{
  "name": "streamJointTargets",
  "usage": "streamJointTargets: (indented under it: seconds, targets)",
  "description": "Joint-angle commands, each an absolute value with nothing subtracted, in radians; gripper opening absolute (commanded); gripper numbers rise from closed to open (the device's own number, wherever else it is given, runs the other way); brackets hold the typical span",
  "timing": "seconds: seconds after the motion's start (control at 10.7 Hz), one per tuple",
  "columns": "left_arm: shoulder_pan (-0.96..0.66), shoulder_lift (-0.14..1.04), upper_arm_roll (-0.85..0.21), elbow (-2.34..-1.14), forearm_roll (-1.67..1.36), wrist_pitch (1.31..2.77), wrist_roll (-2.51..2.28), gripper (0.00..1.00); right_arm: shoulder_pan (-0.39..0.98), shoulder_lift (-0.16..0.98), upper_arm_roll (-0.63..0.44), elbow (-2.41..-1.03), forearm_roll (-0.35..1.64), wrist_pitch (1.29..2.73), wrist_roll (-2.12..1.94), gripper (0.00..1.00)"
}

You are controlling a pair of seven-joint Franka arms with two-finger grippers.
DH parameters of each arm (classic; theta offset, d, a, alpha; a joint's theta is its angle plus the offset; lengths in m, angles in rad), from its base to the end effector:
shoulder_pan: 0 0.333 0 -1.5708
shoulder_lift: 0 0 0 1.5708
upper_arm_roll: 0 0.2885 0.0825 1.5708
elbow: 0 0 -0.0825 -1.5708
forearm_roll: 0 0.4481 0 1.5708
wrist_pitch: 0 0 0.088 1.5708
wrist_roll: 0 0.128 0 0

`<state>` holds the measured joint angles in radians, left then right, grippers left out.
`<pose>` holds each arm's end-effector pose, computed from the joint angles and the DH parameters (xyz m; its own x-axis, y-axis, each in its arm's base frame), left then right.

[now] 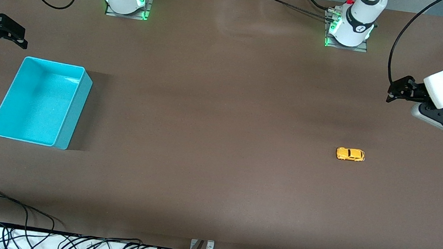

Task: Wind up and store yellow beetle car
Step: 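Lower the open left gripper over the yellow beetle car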

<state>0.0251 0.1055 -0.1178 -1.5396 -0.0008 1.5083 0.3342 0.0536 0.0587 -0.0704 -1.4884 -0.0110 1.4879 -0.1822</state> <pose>0.6325 -0.0561 0.5219 0.9017 -0.4143 -0.1238 -0.4103 -0.9102 0.0569 0.6254 -0.0109 0.5764 0.9846 0.1636 -0.0608 0.1642 -0.9864 0.0042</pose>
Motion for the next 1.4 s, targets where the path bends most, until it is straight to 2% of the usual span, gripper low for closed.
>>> streamJointTargets:
  seconds: [0.0,0.28,0.56,1.03,1.31]
  targets:
    - [0.029,0.167,-0.118,-1.503,0.041,1.5,0.615,1.0,0.051,0.055,-0.071,-1.483,-0.009,1.489,-0.196,1.0]
    - [0.034,0.213,-0.118,-1.56,0.046,1.598,0.875,1.0,0.052,0.055,-0.066,-1.485,-0.011,1.483,-0.196,1.0]
    - [0.038,0.285,-0.12,-1.633,0.064,1.777,1.133,1.0,0.054,0.055,-0.064,-1.485,-0.014,1.485,-0.196,1.0]
    - [0.041,0.313,-0.12,-1.948,0.118,2.178,1.313,1.0,0.052,0.057,-0.067,-1.486,-0.015,1.483,-0.198,1.0]
    - [0.083,0.395,-0.12,-1.991,0.189,2.322,1.397,1.0,0.052,0.057,-0.067,-1.486,-0.015,1.485,-0.198,1.0]
